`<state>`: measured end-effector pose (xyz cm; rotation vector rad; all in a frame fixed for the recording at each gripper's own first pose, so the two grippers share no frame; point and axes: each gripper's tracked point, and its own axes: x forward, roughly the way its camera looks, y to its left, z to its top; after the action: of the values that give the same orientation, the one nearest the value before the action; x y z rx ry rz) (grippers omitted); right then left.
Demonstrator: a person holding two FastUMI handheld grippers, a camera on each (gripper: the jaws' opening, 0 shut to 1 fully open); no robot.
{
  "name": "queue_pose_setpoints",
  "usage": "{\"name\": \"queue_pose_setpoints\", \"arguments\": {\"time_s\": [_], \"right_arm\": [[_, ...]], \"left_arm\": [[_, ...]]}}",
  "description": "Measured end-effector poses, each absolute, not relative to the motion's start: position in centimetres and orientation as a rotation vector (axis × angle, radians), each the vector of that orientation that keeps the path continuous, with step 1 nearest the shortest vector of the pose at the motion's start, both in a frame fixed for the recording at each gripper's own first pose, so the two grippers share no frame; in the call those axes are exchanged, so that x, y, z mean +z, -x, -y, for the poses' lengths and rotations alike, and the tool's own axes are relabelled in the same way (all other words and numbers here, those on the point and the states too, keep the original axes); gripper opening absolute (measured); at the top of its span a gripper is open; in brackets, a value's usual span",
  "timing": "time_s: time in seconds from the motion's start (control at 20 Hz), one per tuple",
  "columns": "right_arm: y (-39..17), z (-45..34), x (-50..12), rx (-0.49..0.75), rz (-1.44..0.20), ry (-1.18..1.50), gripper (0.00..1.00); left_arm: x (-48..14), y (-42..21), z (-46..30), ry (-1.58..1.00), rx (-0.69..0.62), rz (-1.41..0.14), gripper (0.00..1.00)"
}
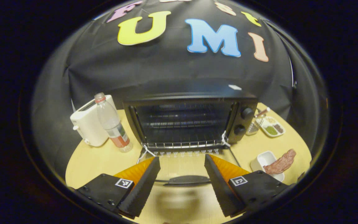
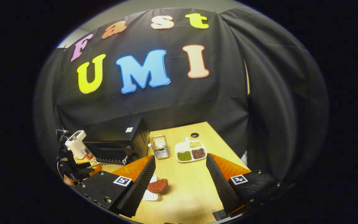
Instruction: Open the electric oven with the left hand, put the food in, and close the electric oven.
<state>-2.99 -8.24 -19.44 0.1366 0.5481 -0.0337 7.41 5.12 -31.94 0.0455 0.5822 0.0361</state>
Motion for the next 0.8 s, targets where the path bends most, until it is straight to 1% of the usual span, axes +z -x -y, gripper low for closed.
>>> {"name": "queue_pose_setpoints", "arguments": {"time_s": [0.05, 0.1, 0.15, 0.35, 0.4, 0.45, 0.5, 0.65, 0.8], "right_arm": [[2.9, 7.9, -20.7, -0.002, -0.585, -0.155, 0.99], [2.8, 7.8, -22.2, 0.028, -0.625, -0.169, 0.99], [2.7, 7.3, -23.6, 0.062, -0.661, -0.185, 0.99], [2.9, 5.7, -28.7, 0.176, -0.795, -0.273, 1.0], [3.0, 5.3, -30.3, 0.196, -0.83, -0.303, 1.0], [2.8, 4.7, -31.6, 0.217, -0.86, -0.342, 1.0], [2.9, 4.3, -32.7, 0.232, -0.884, -0.381, 1.0], [2.3, 3.6, -36.2, 0.258, -0.948, -0.477, 0.99], [1.9, 2.6, -38.9, 0.294, -0.995, -0.551, 0.98]], "left_arm": [[-29.7, -7.5, -5.0, -0.032, 0.041, -0.536, 0.97], [-27.0, -7.7, -5.0, -0.021, 0.049, -0.487, 1.0], [-24.5, -7.8, -5.0, -0.007, 0.056, -0.44, 0.97], [-13.4, -7.3, -4.6, 0.046, 0.08, -0.249, 0.97], [-10.3, -6.8, -4.7, 0.053, 0.09, -0.197, 0.92], [-7.8, -6.4, -4.8, 0.056, 0.1, -0.158, 1.0], [-5.4, -5.9, -4.8, 0.056, 0.106, -0.119, 1.0], [-1.0, -4.1, -5.5, 0.029, 0.16, -0.052, 1.0], [-0.7, -2.8, -6.0, 0.003, 0.209, -0.062, 1.0]]}}
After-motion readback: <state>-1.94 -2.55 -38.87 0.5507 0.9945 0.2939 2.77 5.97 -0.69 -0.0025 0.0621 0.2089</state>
